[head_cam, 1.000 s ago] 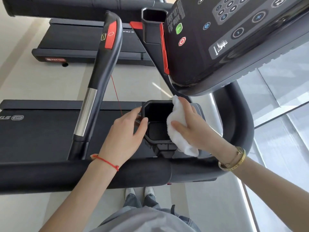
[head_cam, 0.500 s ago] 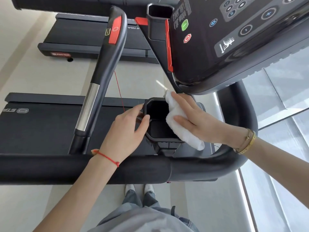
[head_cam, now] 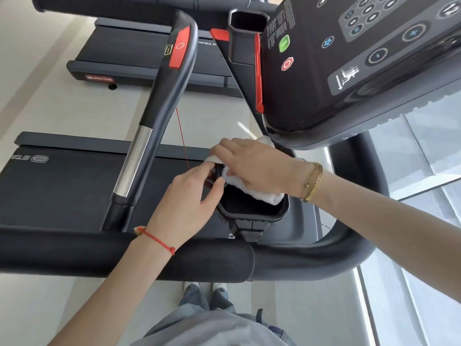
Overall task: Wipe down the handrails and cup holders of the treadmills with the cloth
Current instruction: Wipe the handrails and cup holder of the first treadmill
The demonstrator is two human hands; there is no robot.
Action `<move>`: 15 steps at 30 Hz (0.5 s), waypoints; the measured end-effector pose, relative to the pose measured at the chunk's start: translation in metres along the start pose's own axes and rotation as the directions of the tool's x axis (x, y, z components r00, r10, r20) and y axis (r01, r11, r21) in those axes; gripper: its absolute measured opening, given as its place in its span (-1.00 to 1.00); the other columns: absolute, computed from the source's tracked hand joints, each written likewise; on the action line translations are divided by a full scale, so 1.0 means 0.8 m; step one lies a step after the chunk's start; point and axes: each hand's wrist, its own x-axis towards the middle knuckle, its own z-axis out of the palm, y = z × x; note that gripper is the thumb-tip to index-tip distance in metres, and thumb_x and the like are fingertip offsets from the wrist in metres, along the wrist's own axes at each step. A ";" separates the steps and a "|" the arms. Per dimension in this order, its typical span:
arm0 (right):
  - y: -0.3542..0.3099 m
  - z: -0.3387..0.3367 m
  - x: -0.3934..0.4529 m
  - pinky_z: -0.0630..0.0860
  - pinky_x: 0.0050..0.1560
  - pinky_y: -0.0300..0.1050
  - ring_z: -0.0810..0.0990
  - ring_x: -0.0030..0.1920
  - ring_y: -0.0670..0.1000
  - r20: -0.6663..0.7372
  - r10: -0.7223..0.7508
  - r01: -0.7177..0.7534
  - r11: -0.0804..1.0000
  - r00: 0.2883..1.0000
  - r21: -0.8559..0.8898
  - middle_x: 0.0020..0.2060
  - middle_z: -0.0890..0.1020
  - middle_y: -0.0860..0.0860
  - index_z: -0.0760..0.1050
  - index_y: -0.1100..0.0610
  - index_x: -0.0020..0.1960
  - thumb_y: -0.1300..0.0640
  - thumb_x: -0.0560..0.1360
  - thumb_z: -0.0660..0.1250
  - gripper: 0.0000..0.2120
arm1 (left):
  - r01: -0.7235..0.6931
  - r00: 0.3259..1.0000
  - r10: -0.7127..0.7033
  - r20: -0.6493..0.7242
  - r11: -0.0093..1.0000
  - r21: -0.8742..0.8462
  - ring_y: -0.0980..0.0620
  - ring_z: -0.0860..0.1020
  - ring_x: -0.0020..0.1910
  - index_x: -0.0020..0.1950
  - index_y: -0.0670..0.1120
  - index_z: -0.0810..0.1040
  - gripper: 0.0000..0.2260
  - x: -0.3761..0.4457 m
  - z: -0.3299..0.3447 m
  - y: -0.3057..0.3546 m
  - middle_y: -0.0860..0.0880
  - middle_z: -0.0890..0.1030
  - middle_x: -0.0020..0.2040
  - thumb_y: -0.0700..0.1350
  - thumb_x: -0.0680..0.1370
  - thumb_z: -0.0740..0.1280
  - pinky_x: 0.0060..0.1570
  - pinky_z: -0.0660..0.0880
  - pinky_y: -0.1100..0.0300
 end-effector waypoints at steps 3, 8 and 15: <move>-0.001 0.000 -0.007 0.41 -0.09 -0.16 0.49 0.05 0.03 -0.041 0.046 -0.045 0.999 0.998 0.025 0.15 0.46 0.00 0.23 0.08 0.44 0.06 0.59 0.19 -0.56 | 0.013 1.000 -0.013 -0.001 1.000 -0.013 0.10 0.60 0.00 0.33 0.05 0.48 -0.62 0.000 0.000 -0.002 0.09 0.62 0.04 0.14 0.57 0.17 0.05 0.58 -0.01; 0.005 0.000 -0.055 0.44 0.07 -0.01 0.47 0.08 0.10 -0.050 0.227 -0.211 0.953 0.973 0.218 0.12 0.47 0.04 0.22 0.10 0.46 0.05 0.59 0.16 -0.55 | 0.028 0.999 -0.028 0.015 0.999 -0.016 0.23 0.57 0.06 0.39 0.09 0.46 -0.60 0.001 -0.001 -0.004 0.20 0.60 0.09 0.14 0.58 0.19 0.12 0.52 0.24; 0.002 0.001 -0.051 0.36 0.16 -0.07 0.45 0.12 0.14 -0.036 0.217 -0.210 0.967 0.975 0.147 0.16 0.44 0.11 0.22 0.19 0.43 0.11 0.58 0.17 -0.55 | 0.019 1.000 -0.018 0.015 1.000 -0.015 0.22 0.58 0.03 0.36 0.08 0.47 -0.63 0.002 -0.001 0.000 0.18 0.60 0.07 0.11 0.58 0.18 0.11 0.56 0.14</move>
